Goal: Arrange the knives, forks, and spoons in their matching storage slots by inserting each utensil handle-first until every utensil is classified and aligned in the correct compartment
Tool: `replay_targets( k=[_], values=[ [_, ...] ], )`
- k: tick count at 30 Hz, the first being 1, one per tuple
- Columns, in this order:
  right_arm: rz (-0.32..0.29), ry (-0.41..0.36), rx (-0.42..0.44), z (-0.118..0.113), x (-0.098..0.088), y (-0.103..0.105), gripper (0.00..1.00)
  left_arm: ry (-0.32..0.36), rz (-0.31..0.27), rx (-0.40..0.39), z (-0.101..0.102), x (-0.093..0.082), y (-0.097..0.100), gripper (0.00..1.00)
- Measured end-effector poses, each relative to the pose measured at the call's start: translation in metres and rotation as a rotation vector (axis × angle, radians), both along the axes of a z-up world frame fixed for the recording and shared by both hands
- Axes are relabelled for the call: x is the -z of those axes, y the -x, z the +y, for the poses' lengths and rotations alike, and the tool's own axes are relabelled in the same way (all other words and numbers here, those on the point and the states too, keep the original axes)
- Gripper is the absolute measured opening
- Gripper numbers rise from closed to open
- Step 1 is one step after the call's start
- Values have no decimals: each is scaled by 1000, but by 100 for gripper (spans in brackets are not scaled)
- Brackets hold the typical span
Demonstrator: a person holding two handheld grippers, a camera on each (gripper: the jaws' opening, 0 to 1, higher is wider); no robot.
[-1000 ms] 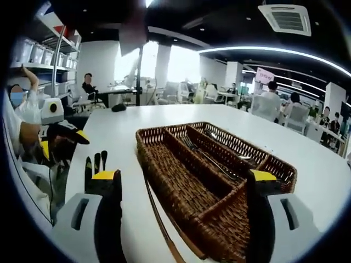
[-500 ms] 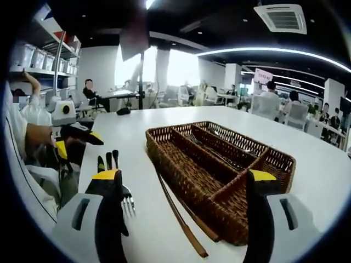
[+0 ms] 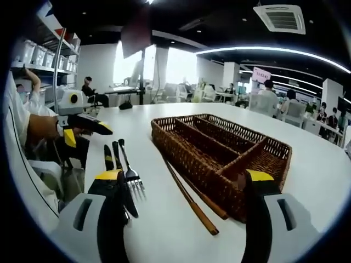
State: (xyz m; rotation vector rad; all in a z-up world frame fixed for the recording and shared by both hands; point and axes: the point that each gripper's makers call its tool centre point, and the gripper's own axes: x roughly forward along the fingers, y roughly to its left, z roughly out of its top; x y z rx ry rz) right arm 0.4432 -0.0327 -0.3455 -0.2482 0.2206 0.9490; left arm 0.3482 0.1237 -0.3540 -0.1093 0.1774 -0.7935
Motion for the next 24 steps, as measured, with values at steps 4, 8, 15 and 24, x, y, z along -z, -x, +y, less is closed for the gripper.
replay_targets(
  k=[4,8,15,24],
  values=[
    [-7,40,21,-7,11,3,92,-14,-3,7,-3,0,-3,62],
    [15,20,25,-11,16,13,92,-46,-13,4,-2,5,-10,61],
    [20,-9,30,-12,12,32,92,-38,-2,8,-4,6,-13,59],
    [50,-38,20,-12,22,38,92,-96,6,30,-4,9,-27,55]
  ],
)
